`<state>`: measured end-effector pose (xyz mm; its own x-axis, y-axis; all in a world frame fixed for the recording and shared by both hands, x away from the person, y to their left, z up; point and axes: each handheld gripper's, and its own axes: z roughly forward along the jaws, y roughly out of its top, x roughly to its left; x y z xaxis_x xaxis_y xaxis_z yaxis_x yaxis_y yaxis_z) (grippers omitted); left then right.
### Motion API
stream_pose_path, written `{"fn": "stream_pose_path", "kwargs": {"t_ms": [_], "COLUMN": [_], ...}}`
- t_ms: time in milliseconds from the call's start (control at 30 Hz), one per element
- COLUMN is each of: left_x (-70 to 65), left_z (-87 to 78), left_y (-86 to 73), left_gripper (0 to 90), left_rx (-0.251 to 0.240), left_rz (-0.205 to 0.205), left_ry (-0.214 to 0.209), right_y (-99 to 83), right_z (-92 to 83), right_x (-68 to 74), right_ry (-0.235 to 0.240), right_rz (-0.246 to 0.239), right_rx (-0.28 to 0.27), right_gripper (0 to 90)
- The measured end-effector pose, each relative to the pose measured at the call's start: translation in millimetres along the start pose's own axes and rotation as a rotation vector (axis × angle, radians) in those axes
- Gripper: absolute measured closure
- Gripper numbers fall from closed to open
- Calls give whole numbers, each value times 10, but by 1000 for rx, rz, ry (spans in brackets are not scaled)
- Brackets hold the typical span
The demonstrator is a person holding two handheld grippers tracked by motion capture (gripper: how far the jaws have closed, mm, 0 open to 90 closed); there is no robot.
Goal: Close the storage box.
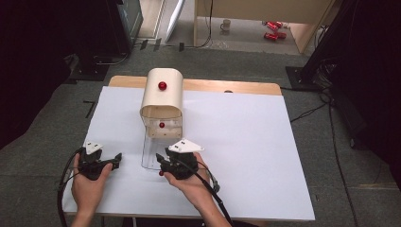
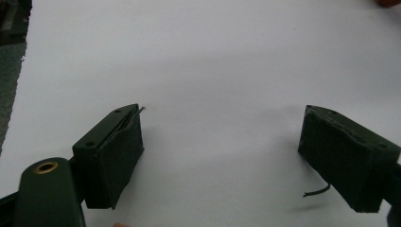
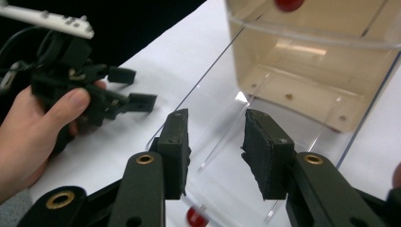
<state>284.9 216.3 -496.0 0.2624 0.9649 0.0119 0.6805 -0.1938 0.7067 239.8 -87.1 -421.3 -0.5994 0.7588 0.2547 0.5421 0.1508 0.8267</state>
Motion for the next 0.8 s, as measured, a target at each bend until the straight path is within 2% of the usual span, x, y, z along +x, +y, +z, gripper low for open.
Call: {"fn": "stream_pose_path", "kwargs": {"t_ms": [133,500,800], "left_x": [0,1,0], "left_z": [0,1,0], "left_y": [0,1,0], "left_gripper": [144,144,144], "left_rx": [0,0,0], "left_rz": [1,0,1], "left_ry": [0,0,0], "right_y": [-101,-361,-578], "right_z": [-80,-179,-89], "right_x": [93,255,319], "right_ry": [5,31,40], "right_rz": [-16,12,7], "right_rx": [-8,-15,30], "right_gripper": [625,668,686]}}
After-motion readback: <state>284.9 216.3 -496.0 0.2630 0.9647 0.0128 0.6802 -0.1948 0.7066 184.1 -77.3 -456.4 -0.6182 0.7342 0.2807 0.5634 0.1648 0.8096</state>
